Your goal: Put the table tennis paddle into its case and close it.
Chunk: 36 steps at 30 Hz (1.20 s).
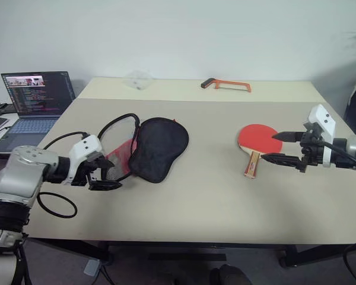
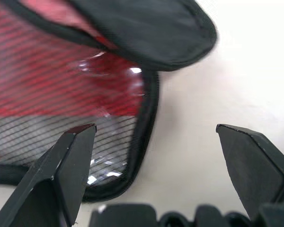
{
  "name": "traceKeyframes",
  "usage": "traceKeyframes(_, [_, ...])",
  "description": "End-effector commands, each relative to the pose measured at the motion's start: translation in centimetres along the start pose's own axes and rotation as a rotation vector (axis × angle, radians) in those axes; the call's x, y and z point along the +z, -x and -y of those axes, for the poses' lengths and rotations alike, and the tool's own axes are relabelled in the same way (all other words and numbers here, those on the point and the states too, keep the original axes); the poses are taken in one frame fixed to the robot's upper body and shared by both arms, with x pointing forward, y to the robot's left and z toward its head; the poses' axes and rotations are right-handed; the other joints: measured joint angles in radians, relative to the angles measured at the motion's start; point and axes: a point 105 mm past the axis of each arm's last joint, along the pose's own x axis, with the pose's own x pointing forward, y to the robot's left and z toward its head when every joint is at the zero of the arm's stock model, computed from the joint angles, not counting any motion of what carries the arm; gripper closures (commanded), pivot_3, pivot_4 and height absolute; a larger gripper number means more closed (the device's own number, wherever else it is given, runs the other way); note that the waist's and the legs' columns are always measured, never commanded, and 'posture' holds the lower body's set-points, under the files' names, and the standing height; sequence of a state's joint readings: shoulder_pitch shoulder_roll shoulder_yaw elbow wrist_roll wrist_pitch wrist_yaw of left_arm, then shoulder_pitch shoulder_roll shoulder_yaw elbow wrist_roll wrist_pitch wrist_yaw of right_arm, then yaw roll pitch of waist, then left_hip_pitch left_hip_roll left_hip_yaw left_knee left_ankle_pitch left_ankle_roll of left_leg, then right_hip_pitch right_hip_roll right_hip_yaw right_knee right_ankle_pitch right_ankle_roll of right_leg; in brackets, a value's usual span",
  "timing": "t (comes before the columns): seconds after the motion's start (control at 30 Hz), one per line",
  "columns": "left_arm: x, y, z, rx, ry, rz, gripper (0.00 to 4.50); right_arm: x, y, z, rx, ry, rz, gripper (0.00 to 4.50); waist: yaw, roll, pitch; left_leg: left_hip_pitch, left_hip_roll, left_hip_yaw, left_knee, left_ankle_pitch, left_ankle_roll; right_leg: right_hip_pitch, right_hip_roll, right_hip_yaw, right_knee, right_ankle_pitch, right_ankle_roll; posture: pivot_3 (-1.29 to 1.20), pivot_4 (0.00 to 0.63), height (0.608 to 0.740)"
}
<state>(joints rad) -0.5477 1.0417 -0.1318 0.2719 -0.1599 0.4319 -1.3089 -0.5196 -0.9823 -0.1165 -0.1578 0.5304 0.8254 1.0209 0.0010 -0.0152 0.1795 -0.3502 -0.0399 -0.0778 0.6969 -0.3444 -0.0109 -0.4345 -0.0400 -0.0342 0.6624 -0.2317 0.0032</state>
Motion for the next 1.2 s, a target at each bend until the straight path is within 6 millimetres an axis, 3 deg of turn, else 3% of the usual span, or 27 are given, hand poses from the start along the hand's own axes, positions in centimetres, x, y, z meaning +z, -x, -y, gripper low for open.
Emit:
traceKeyframes(0.03, [-0.5,-1.6,-1.6,0.111,-0.097,-0.08,0.07,1.5,1.0,-0.4,-0.017,0.048,0.032,0.0,0.0,0.0,0.0,0.0,0.0,0.0,0.0,0.0,0.0,0.0,0.0,0.0,0.0,0.0,0.0,0.0,0.15,0.74])
traceKeyframes(0.2, [-1.1,-3.6,-2.3,0.161,-0.194,-0.135,0.07,1.5,1.2,-0.3,-0.046,0.042,0.031,0.0,0.001,0.0,0.0,0.001,0.0,0.0,0.001,-0.001,0.002,0.0,0.0,0.0,0.001,0.0,-0.001,0.0,0.15,0.74])
traceKeyframes(0.4, [-0.1,-5.8,-2.8,0.222,-0.234,-0.085,0.22,1.6,1.5,-0.2,-0.061,0.047,0.026,0.0,0.021,0.01,-0.006,0.006,-0.001,-0.001,0.001,0.002,0.005,0.008,-0.001,-0.002,0.0,0.001,0.0,0.0,0.15,0.74])
traceKeyframes(0.47, [0.1,-5.9,-2.9,0.231,-0.232,-0.071,0.63,1.6,1.7,-0.3,-0.062,0.049,0.026,0.0,0.025,0.01,-0.006,0.009,-0.001,-0.002,0.001,0.004,0.006,0.012,-0.001,-0.003,0.0,0.001,0.004,0.0,0.15,0.74])
traceKeyframes(0.63, [0.3,-5.4,-4.1,0.292,-0.272,-0.076,2.34,1.6,2.0,-0.2,-0.075,0.055,0.02,0.0,0.021,0.009,-0.006,0.011,-0.001,-0.001,0.001,0.01,0.01,0.014,0.0,-0.003,-0.001,0.007,0.005,0.0,0.15,0.74])
traceKeyframes(0.83, [2.3,-5.1,-5.4,0.374,-0.347,-0.02,4.46,1.7,1.9,-0.2,-0.077,0.061,0.022,0.0,0.015,0.005,-0.003,0.009,0.001,-0.001,0.0,0.013,0.009,0.012,0.001,-0.003,-0.001,0.01,0.003,0.0,0.15,0.74])
traceKeyframes(1.07, [4.1,-4.6,-4.9,0.357,-0.406,0.042,4.46,1.6,2.1,-0.1,-0.084,0.06,0.022,0.0,0.016,0.004,-0.003,0.003,0.0,-0.001,0.0,0.013,0.008,0.008,0.0,-0.002,-0.006,0.014,-0.001,0.0,0.15,0.74])
traceKeyframes(1.2, [5.8,-5.2,-3.2,0.276,-0.444,0.095,4.46,1.6,1.8,0.0,-0.082,0.063,0.026,0.0,0.016,0.004,-0.003,0.001,0.0,-0.001,-0.002,0.013,0.008,0.008,0.0,-0.003,-0.012,0.015,0.0,0.0,0.15,0.74])
